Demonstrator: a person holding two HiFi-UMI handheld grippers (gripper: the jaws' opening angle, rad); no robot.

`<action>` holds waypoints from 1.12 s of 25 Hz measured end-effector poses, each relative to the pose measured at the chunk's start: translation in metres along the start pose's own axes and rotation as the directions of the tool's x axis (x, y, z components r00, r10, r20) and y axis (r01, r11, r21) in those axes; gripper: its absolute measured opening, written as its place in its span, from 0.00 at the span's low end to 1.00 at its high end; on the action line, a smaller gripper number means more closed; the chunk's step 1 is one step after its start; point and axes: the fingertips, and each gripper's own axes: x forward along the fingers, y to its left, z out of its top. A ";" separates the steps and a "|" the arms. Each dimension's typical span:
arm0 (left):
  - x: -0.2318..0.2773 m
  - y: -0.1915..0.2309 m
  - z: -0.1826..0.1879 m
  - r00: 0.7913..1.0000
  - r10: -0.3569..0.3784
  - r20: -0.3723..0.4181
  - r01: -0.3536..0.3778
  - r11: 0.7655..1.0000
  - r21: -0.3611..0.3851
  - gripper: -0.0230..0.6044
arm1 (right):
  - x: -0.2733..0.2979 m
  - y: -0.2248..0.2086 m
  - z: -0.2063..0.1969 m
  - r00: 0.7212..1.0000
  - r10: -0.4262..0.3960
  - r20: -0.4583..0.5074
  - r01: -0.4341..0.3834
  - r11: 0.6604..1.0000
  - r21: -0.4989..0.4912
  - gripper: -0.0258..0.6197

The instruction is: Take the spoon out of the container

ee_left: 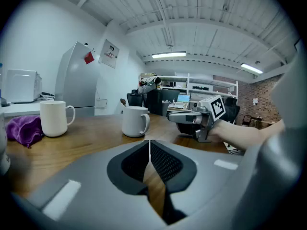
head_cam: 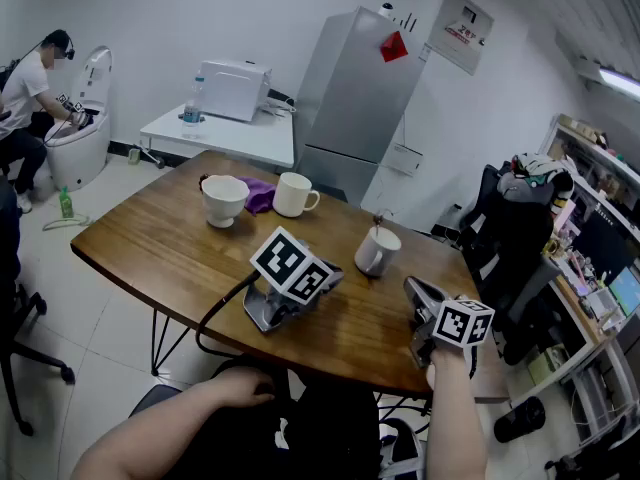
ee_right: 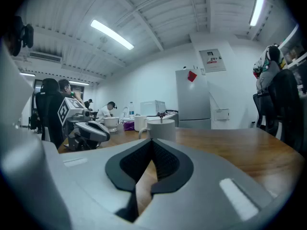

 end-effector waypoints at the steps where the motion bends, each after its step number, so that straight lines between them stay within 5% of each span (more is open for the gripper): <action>1: 0.000 0.000 0.000 1.000 0.000 -0.001 0.000 1.000 0.000 0.06 | 0.000 0.002 0.000 1.000 0.009 -0.001 -0.009 1.000 -0.001 0.04; 14: 0.001 -0.001 0.001 1.000 -0.001 -0.003 0.001 1.000 0.005 0.06 | 0.006 0.010 0.016 1.000 -0.001 0.015 0.001 1.000 -0.016 0.04; 28: 0.001 -0.001 0.001 1.000 0.000 -0.003 0.000 1.000 0.004 0.06 | 0.035 0.011 0.046 0.997 -0.039 -0.062 0.028 0.987 -0.159 0.04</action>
